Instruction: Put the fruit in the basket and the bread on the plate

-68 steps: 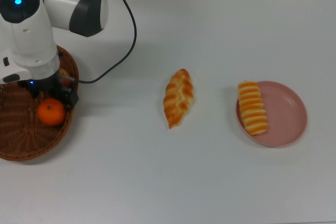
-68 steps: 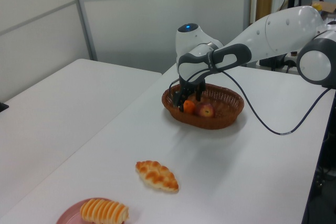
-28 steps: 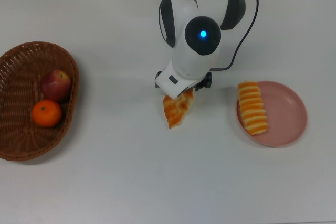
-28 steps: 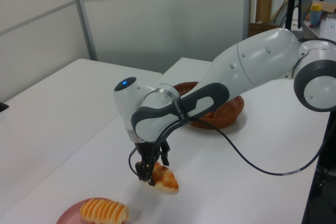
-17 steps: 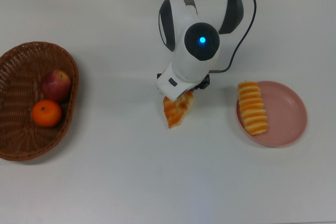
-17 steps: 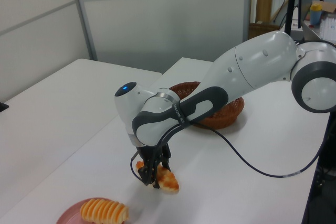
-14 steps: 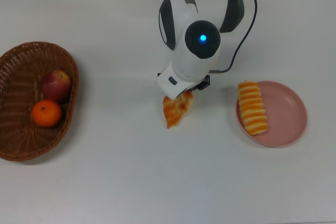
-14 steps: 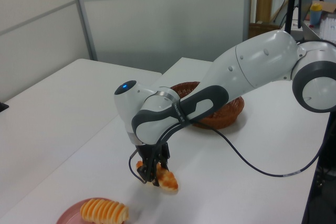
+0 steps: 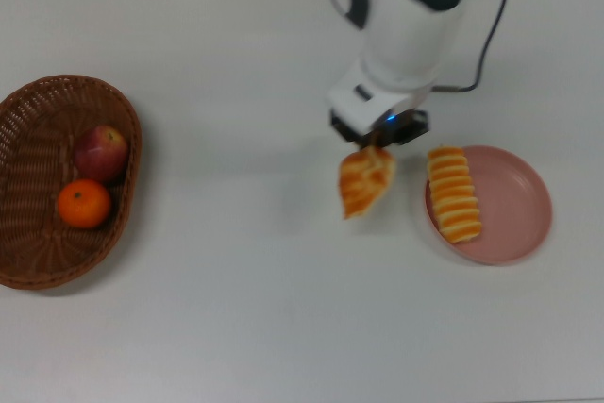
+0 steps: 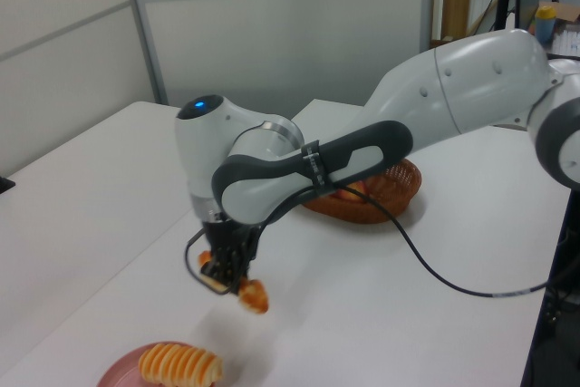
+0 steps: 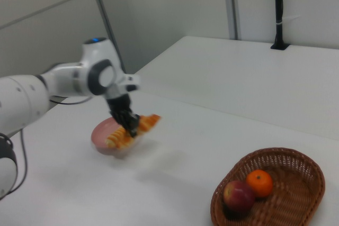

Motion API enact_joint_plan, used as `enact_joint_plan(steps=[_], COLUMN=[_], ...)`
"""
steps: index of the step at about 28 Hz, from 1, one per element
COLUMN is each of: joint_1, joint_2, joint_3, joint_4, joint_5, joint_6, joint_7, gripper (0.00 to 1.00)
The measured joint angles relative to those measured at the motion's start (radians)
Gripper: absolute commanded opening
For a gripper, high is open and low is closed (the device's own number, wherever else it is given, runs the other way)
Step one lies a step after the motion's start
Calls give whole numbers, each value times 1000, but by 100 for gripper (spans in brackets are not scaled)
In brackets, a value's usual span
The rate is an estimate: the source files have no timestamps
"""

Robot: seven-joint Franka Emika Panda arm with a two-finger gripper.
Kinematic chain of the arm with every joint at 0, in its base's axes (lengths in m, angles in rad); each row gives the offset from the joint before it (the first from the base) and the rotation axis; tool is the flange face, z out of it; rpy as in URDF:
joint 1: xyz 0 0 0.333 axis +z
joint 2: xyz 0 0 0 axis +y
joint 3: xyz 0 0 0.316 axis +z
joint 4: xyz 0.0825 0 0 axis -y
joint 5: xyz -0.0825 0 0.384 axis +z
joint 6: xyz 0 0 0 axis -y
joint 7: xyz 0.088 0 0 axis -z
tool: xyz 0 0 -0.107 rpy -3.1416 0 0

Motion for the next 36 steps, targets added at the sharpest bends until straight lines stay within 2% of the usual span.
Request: enact_joint_plan(steps=[7, 10, 15, 18, 20, 22, 23, 24, 29, 36], joint_1=[141, 199, 249, 254, 253, 252, 251, 251, 254, 264], joint_2=[-6, 8, 57, 85, 102, 111, 115, 118, 126, 126], joint_3=[1, 1, 1, 0, -3, -7, -7, -8, -8, -6], joint_4=[20, 20, 19, 19, 19, 19, 19, 19, 19, 20], joint_5=[-12, -67, -166, -189, -198, -203, -207, -213, -264, -268], joint_6=[93, 152, 245, 273, 290, 302, 307, 310, 314, 314], joint_7=[58, 103, 172, 178, 178, 178, 178, 178, 178, 178], gripper=[11, 13, 15, 18, 29, 49, 67, 100, 100, 100])
